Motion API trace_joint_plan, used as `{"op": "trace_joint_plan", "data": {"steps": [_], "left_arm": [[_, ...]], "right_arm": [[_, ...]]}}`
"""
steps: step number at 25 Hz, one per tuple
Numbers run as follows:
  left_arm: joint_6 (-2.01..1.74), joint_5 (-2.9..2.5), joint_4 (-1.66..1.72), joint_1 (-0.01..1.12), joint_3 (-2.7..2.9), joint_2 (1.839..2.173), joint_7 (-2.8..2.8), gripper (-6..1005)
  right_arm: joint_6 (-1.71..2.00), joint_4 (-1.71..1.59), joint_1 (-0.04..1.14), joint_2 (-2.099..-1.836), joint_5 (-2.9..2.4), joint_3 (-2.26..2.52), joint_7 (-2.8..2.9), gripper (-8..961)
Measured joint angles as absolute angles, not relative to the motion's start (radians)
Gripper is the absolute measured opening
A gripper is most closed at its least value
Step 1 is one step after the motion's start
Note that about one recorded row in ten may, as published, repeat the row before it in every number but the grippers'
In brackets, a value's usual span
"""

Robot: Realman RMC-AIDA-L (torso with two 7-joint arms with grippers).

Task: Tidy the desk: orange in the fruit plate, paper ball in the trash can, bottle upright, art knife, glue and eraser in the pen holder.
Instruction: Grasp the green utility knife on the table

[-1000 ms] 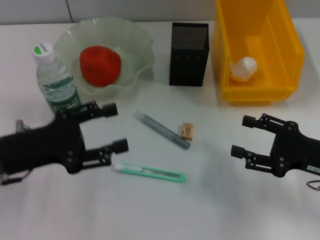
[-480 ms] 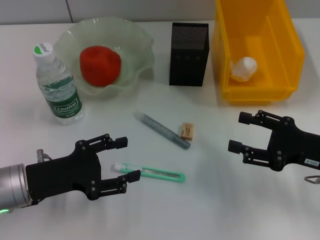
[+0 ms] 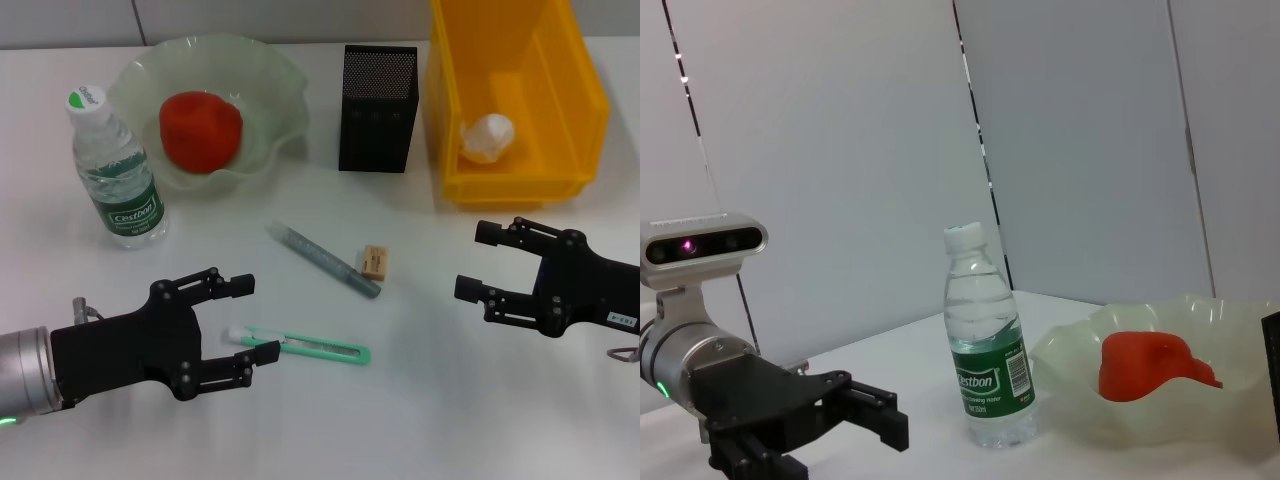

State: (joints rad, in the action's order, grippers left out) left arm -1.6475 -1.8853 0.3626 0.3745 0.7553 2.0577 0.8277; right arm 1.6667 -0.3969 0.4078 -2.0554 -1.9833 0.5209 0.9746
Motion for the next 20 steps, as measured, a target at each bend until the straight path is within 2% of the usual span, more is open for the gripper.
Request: {"op": "trace_joint_plan", "data": {"steps": [14, 15, 20], "left_arm": [[-1.735, -1.933, 0.532, 0.426, 0.758, 2.049, 0.993, 786], [-1.778, -2.041, 0.702, 0.493, 0.794, 2.057, 1.154, 786], [-1.833, -2.165, 0.910, 0.588, 0.888, 2.058, 1.329, 786]], "right_arm": [[1.664, -0.397, 0.397, -2.063, -1.985, 0.521, 0.978, 787], [1.664, -0.397, 0.395, -2.063, -1.985, 0.522, 0.978, 787], [1.662, -0.398, 0.389, -2.063, -2.021, 0.524, 0.972, 787]]}}
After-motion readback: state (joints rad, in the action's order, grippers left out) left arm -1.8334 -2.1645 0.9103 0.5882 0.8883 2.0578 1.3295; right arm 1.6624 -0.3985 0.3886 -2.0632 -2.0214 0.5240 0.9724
